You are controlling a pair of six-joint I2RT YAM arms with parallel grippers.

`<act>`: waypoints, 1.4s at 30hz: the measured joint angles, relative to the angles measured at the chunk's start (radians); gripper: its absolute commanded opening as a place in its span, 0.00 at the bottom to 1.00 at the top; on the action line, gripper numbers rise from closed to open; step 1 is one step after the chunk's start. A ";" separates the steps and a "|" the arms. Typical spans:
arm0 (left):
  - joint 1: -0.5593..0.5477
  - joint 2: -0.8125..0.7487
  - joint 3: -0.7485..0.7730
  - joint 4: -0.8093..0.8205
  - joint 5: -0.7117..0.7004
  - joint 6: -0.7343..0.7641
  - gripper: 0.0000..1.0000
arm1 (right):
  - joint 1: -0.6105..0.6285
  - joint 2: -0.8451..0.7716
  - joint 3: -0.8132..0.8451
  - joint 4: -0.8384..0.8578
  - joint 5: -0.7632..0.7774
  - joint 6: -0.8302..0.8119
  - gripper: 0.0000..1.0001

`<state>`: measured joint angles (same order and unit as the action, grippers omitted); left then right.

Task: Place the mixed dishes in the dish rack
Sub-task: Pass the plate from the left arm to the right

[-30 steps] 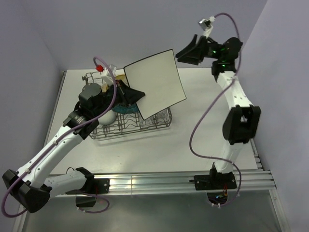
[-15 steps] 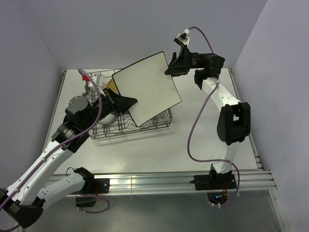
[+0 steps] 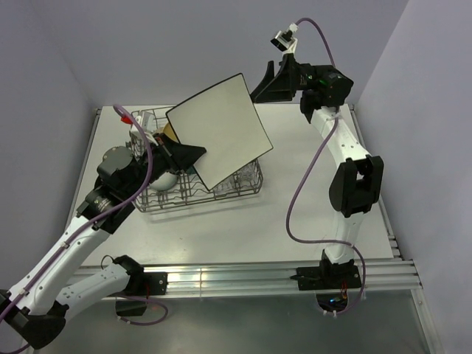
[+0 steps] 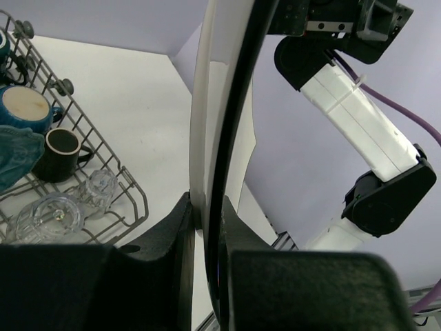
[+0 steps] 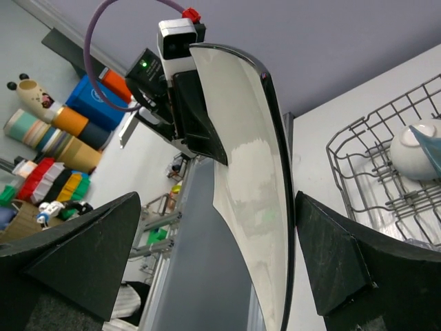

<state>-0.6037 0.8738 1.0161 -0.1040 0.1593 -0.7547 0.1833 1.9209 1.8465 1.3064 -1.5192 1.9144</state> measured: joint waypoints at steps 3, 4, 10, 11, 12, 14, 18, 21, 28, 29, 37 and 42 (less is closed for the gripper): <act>0.000 -0.002 0.010 -0.029 -0.007 0.003 0.00 | -0.001 0.013 0.014 -0.001 0.000 0.022 1.00; 0.000 -0.004 0.015 -0.040 -0.008 0.005 0.00 | -0.001 0.013 0.014 -0.001 -0.001 0.027 1.00; 0.000 -0.031 0.048 -0.101 -0.025 0.015 0.00 | -0.001 0.027 0.103 -0.001 -0.001 0.033 1.00; 0.000 -0.035 0.056 -0.111 -0.031 0.019 0.00 | -0.001 0.031 0.131 -0.001 -0.002 0.026 1.00; 0.000 -0.040 0.068 -0.132 -0.045 0.023 0.00 | -0.001 0.034 0.166 -0.003 -0.002 0.002 1.00; 0.000 -0.046 0.092 -0.172 -0.071 0.036 0.00 | -0.003 0.035 0.239 -0.010 -0.002 -0.074 1.00; 0.001 -0.053 0.129 -0.230 -0.114 0.050 0.00 | -0.027 0.042 0.463 -0.252 0.004 -0.370 1.00; 0.002 -0.063 0.142 -0.259 -0.133 0.060 0.00 | -0.048 0.046 0.632 -0.535 0.056 -0.653 1.00; 0.004 -0.081 0.146 -0.284 -0.147 0.063 0.00 | -0.010 -0.102 0.571 -1.120 0.447 -1.428 1.00; 0.004 -0.082 0.146 -0.284 -0.148 0.063 0.00 | 0.006 -0.119 0.550 -1.175 0.499 -1.511 1.00; 0.004 -0.082 0.146 -0.283 -0.146 0.073 0.00 | -0.001 -0.121 0.478 -1.529 0.629 -1.795 1.00; 0.004 -0.083 0.146 -0.283 -0.145 0.105 0.00 | -0.035 -0.124 0.302 -1.681 0.526 -1.828 0.99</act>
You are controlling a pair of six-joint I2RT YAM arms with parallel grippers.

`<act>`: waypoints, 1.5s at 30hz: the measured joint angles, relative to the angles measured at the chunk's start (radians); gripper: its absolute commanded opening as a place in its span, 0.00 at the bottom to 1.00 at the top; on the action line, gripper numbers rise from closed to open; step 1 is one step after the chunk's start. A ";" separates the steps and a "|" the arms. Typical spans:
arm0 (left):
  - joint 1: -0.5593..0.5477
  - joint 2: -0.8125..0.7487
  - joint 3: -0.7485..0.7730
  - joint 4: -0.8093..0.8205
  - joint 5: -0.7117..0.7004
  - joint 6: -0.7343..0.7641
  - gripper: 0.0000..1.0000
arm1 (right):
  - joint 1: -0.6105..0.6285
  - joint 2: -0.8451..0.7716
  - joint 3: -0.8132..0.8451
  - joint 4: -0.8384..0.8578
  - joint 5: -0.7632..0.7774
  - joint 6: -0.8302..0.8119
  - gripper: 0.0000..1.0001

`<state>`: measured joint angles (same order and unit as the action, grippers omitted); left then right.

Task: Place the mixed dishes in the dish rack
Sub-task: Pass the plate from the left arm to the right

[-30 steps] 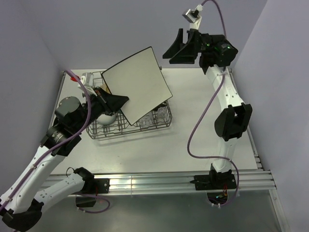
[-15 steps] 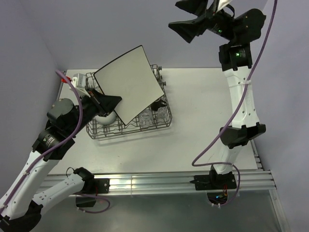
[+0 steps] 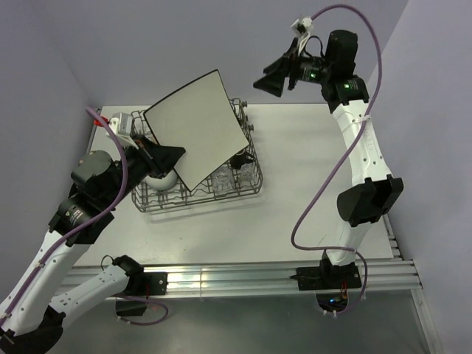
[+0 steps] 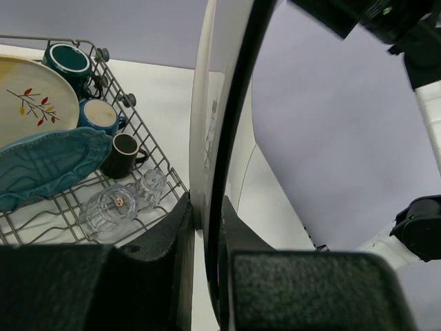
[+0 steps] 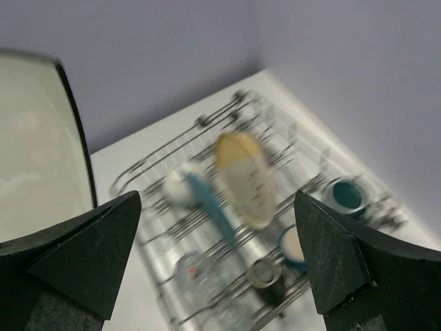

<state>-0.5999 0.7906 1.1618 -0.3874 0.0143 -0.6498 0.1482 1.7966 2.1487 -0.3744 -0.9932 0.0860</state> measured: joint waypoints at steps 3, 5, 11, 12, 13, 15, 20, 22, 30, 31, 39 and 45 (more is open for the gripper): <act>0.000 -0.003 0.000 0.002 0.000 0.011 0.00 | -0.010 0.005 -0.095 -0.043 -0.136 0.020 0.99; 0.000 -0.003 0.000 0.007 0.003 0.013 0.00 | -0.008 -0.002 -0.167 -0.019 -0.194 0.034 0.99; 0.001 0.021 0.000 0.047 0.042 0.015 0.00 | 0.037 -0.077 -0.495 0.539 -0.356 0.446 0.97; 0.001 0.026 0.000 0.053 0.047 0.015 0.00 | 0.048 -0.074 -0.522 0.684 -0.379 0.568 0.96; 0.001 0.033 0.000 0.057 0.053 0.015 0.00 | 0.058 -0.067 -0.534 0.821 -0.395 0.683 0.96; 0.001 0.044 0.000 0.062 0.067 0.015 0.00 | 0.079 -0.025 -0.523 1.125 -0.422 0.978 0.94; 0.005 0.058 0.000 0.080 0.095 0.014 0.00 | 0.138 0.138 -0.310 1.500 -0.465 1.551 0.88; 0.006 0.059 0.000 0.087 0.104 0.013 0.00 | 0.157 0.151 -0.310 1.557 -0.480 1.658 0.83; 0.011 0.058 -0.002 0.129 0.124 0.010 0.00 | 0.207 0.154 -0.304 1.655 -0.503 1.818 0.67; 0.011 0.058 -0.002 0.134 0.124 0.010 0.00 | 0.209 0.153 -0.308 1.661 -0.503 1.820 0.65; 0.026 0.053 -0.002 0.159 0.160 -0.056 0.00 | 0.213 0.152 -0.310 1.709 -0.526 1.756 0.09; 0.046 0.051 -0.002 0.167 0.182 -0.069 0.00 | 0.214 0.150 -0.303 1.720 -0.518 1.750 0.00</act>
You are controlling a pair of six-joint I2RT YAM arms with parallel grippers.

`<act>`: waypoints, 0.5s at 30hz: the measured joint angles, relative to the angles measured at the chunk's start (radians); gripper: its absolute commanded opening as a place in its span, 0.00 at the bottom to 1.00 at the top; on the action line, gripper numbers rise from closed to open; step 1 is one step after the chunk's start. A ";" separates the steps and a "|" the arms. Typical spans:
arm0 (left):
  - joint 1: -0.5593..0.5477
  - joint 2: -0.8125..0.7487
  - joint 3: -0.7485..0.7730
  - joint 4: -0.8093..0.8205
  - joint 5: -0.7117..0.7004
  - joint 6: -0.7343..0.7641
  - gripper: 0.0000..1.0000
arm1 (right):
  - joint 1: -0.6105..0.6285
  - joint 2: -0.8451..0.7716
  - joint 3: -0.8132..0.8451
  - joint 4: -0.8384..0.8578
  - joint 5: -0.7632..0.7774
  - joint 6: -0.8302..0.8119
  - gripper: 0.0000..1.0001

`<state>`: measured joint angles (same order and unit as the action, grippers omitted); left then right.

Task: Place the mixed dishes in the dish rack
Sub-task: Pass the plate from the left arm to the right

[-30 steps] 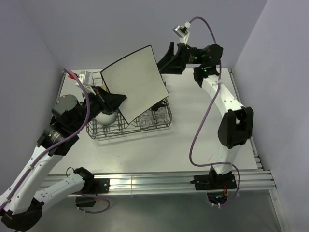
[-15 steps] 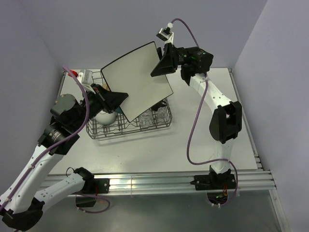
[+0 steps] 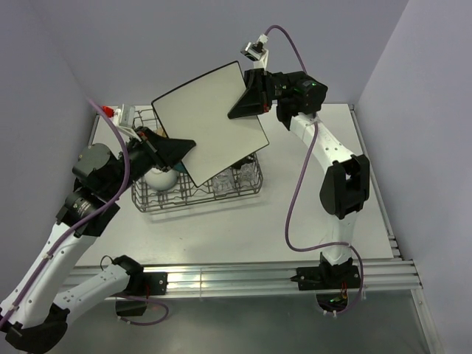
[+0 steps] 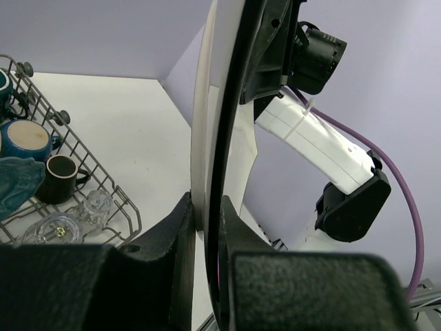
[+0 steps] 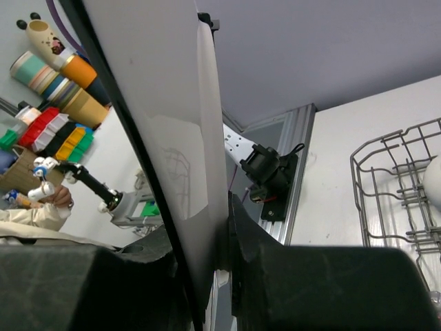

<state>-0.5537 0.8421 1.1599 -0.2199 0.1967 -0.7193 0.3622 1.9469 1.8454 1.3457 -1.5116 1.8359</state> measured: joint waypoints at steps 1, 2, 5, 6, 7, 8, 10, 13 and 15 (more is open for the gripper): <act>0.003 0.000 0.000 0.000 0.003 0.000 0.00 | 0.000 0.000 0.000 -0.001 0.000 -0.001 0.00; 0.006 0.000 0.000 -0.001 0.005 -0.001 0.02 | 0.000 0.000 0.000 -0.001 0.000 -0.001 0.00; 0.016 0.000 0.000 -0.002 0.012 -0.003 0.35 | 0.000 0.000 0.000 -0.002 0.002 -0.001 0.00; 0.022 0.000 0.000 0.002 -0.002 0.003 0.48 | 0.000 0.000 0.000 -0.007 -0.002 0.005 0.00; 0.035 -0.001 0.000 0.011 -0.020 0.010 0.55 | -0.001 0.000 0.000 -0.010 -0.020 0.012 0.00; 0.051 -0.003 0.000 0.023 -0.045 0.011 0.60 | -0.001 0.000 0.001 -0.011 -0.042 0.016 0.00; 0.077 -0.011 -0.002 0.042 -0.072 0.013 0.71 | -0.002 0.000 0.008 -0.011 -0.088 0.026 0.00; 0.083 -0.031 -0.010 0.058 -0.082 0.021 0.76 | -0.003 0.018 0.076 -0.012 -0.089 0.039 0.00; 0.083 -0.038 -0.010 0.060 -0.081 0.024 0.77 | -0.003 0.035 0.151 -0.012 -0.087 0.039 0.00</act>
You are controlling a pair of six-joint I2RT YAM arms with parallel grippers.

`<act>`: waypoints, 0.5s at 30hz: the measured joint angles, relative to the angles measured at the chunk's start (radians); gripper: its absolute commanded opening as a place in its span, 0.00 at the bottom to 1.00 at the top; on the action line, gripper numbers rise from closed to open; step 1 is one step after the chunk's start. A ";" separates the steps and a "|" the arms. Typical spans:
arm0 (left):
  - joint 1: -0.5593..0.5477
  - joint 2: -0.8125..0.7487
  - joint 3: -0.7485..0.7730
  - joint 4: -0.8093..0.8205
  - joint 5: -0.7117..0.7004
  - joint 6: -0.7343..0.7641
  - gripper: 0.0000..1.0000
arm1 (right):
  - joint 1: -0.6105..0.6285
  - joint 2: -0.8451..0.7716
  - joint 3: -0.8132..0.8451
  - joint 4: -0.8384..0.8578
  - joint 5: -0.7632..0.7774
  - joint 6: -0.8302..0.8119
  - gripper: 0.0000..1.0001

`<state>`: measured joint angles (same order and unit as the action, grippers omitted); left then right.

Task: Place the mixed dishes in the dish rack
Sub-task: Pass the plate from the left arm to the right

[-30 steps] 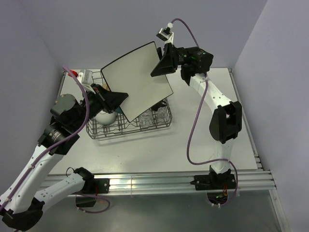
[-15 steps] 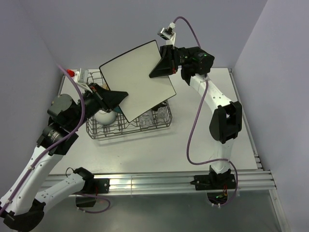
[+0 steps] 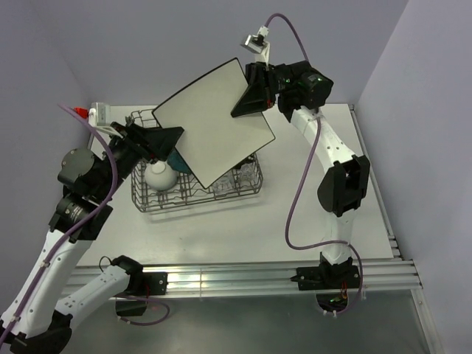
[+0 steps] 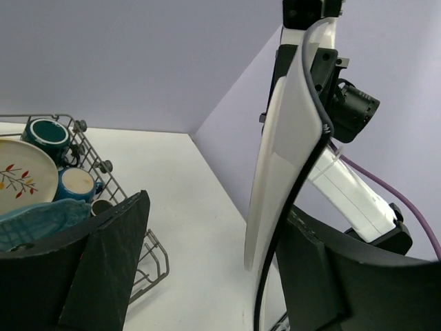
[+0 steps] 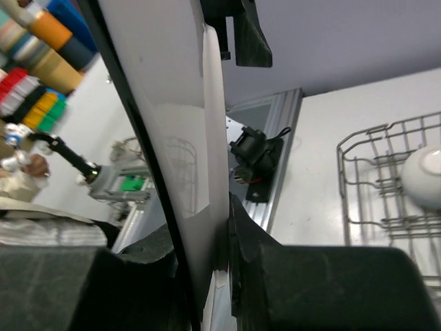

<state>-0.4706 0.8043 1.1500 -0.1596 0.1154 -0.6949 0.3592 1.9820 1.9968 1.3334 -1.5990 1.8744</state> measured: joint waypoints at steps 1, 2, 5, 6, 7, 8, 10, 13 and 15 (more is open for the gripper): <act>0.000 -0.002 0.001 0.000 0.000 0.002 0.77 | 0.000 0.001 0.019 0.001 0.000 -0.008 0.00; 0.000 -0.003 0.003 0.000 0.000 0.003 0.77 | 0.000 0.001 0.033 0.003 0.000 -0.018 0.00; 0.000 -0.004 0.022 -0.010 -0.001 0.008 0.78 | 0.000 0.001 0.057 0.007 0.000 -0.067 0.00; 0.000 -0.006 0.029 -0.019 -0.008 0.013 0.79 | 0.000 0.001 0.061 0.007 0.000 -0.087 0.00; 0.000 -0.010 0.036 -0.030 -0.013 0.019 0.79 | -0.001 0.001 0.067 0.006 0.000 -0.118 0.00; 0.000 -0.015 0.048 -0.051 -0.025 0.028 0.80 | -0.004 0.002 0.074 0.005 0.000 -0.146 0.00; 0.000 -0.029 0.075 -0.094 -0.047 0.044 0.82 | -0.006 0.003 0.097 -0.010 0.000 -0.213 0.00; 0.000 -0.061 0.135 -0.156 -0.088 0.070 0.83 | -0.013 0.003 0.152 -0.132 0.000 -0.375 0.00; 0.000 -0.085 0.186 -0.189 -0.116 0.087 0.83 | -0.016 0.003 0.195 -0.264 0.000 -0.522 0.00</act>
<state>-0.4706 0.7193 1.3361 -0.3485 -0.0002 -0.6083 0.3428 1.9854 2.1918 1.0691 -1.5986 1.3525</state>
